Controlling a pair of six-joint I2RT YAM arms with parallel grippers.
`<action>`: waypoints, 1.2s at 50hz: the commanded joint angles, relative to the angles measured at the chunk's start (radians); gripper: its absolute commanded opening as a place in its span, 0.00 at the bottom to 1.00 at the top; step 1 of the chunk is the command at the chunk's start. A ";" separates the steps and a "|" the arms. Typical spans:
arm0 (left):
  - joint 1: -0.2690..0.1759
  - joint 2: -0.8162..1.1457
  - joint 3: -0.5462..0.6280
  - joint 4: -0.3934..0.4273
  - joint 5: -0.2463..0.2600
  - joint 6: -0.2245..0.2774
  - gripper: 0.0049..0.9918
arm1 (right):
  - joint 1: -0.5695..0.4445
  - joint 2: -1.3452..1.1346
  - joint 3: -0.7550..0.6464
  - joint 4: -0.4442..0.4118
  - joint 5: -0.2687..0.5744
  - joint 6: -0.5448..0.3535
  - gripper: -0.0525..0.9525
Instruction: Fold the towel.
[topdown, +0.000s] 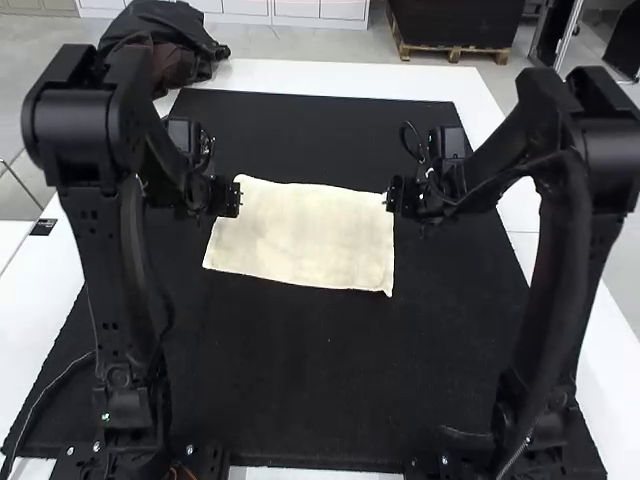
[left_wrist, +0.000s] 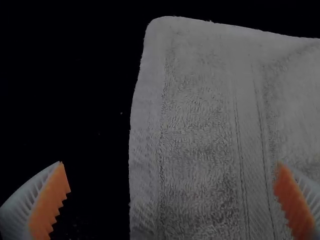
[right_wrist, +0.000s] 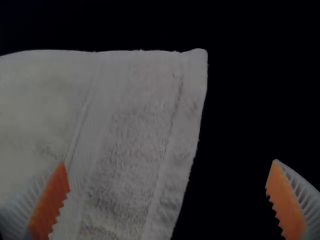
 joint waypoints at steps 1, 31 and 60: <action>-0.013 0.041 0.044 0.015 0.011 0.017 0.97 | 0.015 0.047 0.054 0.008 -0.007 0.004 0.96; -0.033 0.181 0.163 0.058 0.009 0.017 0.97 | 0.043 0.211 0.169 0.031 -0.006 0.003 0.96; -0.007 0.233 0.220 0.015 0.009 0.019 0.97 | 0.074 0.282 0.270 -0.001 0.031 -0.039 0.96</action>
